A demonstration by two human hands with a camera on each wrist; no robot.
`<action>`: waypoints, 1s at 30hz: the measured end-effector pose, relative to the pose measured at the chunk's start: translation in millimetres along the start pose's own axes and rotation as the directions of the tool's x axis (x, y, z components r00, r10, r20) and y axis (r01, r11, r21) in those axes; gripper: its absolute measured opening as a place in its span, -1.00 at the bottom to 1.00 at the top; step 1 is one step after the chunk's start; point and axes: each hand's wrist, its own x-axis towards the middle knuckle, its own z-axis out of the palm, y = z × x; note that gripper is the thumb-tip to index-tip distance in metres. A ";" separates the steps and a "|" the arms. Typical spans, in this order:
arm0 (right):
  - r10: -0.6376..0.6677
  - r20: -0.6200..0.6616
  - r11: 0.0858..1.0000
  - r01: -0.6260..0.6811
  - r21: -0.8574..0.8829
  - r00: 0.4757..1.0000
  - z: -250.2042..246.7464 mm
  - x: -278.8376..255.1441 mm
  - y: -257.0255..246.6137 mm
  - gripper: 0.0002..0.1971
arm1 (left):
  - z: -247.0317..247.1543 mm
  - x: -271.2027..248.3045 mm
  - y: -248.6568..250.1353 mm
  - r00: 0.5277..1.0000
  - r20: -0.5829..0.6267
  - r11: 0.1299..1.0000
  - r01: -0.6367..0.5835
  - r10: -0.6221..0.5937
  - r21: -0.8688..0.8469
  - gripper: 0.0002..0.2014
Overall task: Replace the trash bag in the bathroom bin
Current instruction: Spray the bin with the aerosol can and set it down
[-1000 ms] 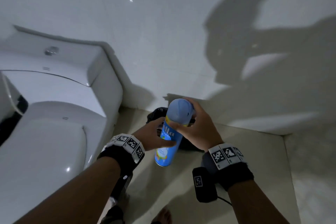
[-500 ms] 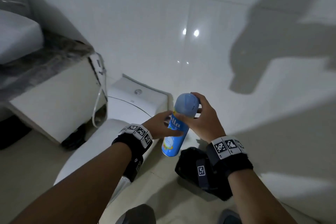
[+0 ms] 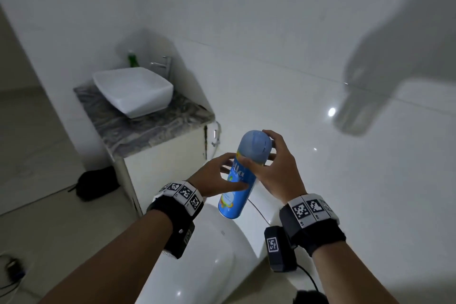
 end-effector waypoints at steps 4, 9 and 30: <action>-0.043 0.078 0.997 0.039 0.060 0.996 47.3 47.8 -8.8 -0.30 | -49.0 13.6 -22.9 0.983 -0.184 1.000 -0.001 -0.003 -0.023 -0.34; -0.086 0.176 0.995 0.074 0.072 0.981 116.8 127.8 -2.2 -0.33 | -116.5 51.7 -73.4 0.953 -0.301 0.998 0.015 -0.030 -0.054 -0.35; -0.087 0.297 0.996 0.080 0.035 0.951 367.0 429.2 130.6 -0.37 | -301.3 286.7 -304.3 0.861 -0.500 0.988 0.144 -0.095 0.060 -0.52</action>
